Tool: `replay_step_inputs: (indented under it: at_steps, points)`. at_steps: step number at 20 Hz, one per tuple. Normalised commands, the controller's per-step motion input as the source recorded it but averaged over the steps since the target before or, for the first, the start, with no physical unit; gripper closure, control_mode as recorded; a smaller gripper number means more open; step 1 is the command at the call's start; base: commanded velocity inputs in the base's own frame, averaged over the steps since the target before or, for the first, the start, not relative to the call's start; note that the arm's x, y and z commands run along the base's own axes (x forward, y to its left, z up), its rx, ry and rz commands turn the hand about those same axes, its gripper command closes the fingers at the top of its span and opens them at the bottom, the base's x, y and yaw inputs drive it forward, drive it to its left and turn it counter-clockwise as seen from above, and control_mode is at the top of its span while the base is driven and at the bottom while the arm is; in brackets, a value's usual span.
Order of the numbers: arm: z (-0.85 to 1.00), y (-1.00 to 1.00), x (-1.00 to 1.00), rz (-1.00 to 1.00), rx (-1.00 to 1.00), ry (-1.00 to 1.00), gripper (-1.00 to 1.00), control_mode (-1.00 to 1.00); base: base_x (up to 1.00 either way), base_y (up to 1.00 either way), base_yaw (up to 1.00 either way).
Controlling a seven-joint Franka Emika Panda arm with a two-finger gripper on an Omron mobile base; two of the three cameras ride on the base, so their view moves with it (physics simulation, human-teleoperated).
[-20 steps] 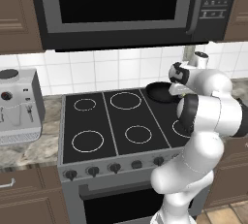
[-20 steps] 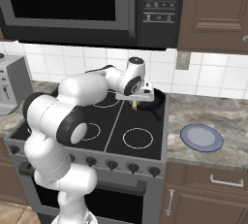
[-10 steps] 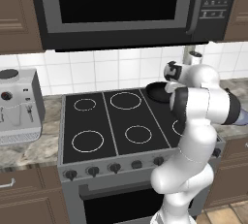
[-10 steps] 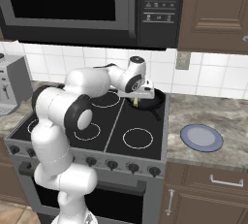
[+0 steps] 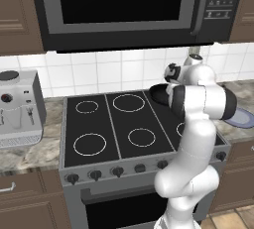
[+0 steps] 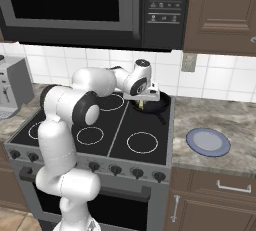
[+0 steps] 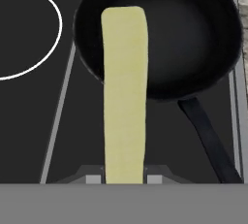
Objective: Pick up the butter stick and place it in the pan. Then turn on the burner for the pan.
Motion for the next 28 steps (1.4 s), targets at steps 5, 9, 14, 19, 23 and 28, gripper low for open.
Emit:
replay_step_inputs:
  at_steps: [5, 9, 14, 19, 23, 28]
  points:
    - [-0.02, 0.00, 0.31, 0.00, 0.00, 0.00, 1.00, -1.00, 0.00, 0.00, 0.00]
    - [0.00, -0.01, 0.22, 0.00, 0.00, 0.00, 1.00, -1.00, 0.00, 0.00, 0.00]
    - [-0.03, 0.00, 0.25, 0.00, 0.00, 0.00, 1.00, -1.00, 0.00, 0.00, 0.00]
    - [-0.14, -0.01, 0.25, 0.00, 0.00, 0.00, 1.00, -1.00, 0.00, 0.00, 0.00]
    - [-0.19, -0.01, 0.18, 0.00, 0.00, 0.00, 1.00, -1.00, 0.00, 0.00, 0.00]
    - [-0.12, 0.00, 0.19, 0.00, 0.00, 0.00, 1.00, -1.00, 0.00, 0.00, 0.00]
